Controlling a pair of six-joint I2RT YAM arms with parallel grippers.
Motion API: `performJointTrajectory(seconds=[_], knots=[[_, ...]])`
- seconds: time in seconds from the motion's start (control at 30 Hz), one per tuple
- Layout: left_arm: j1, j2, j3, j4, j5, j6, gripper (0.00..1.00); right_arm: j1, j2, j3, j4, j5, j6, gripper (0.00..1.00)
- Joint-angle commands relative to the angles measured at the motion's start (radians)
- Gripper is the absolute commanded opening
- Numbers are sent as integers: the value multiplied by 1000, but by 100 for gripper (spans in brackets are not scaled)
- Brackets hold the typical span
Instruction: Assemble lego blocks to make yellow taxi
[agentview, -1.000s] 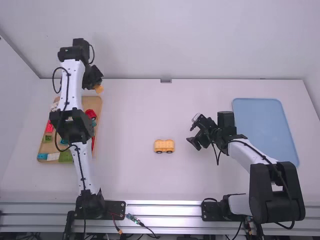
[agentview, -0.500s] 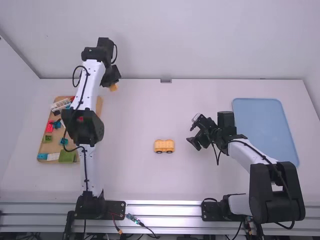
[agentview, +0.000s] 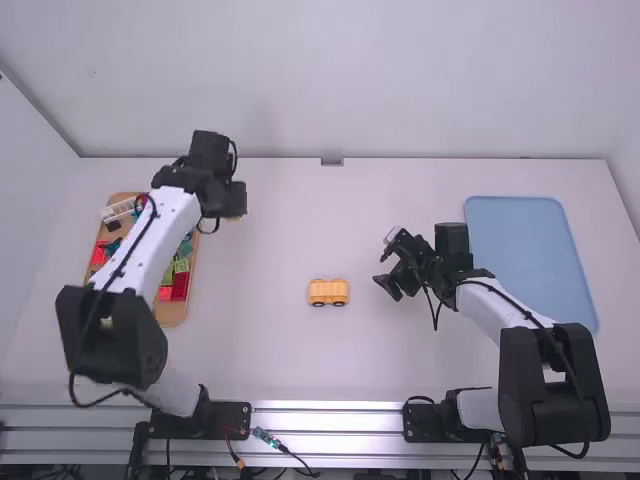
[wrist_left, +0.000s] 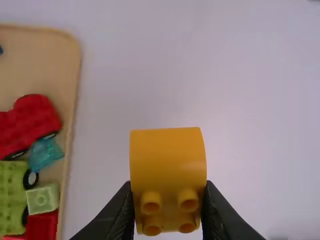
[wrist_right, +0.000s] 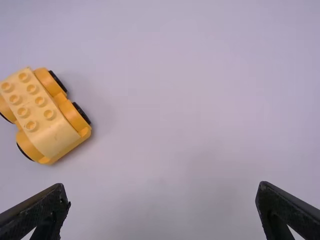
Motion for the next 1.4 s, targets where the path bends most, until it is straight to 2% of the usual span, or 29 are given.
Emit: performJointTrajectory(seconds=[0.0, 0.17, 0.37, 0.63, 0.8, 1.17, 1.37], knots=[[3, -68, -151, -4, 272, 362, 2, 2, -15, 17, 0, -8, 5, 99], [3, -123, -342, -18, 424, 764, 2, 0, -15, 17, 0, -9, 5, 99], [0, -124, -444, -28, 410, 1030, 2, 0, -15, 17, 0, -9, 5, 99], [-105, -118, -470, 62, 281, 1036, 3, 0, -15, 17, -2, -9, 5, 99], [-222, -60, -470, 101, 101, 1038, 1, 0, -15, 17, -4, -9, 5, 99], [-241, 137, -424, 132, 50, 1073, 1, 0, -15, 17, -4, -9, 5, 99], [-251, 189, -368, 116, 51, 1097, 2, 0, -15, 17, -8, -9, 7, 99]])
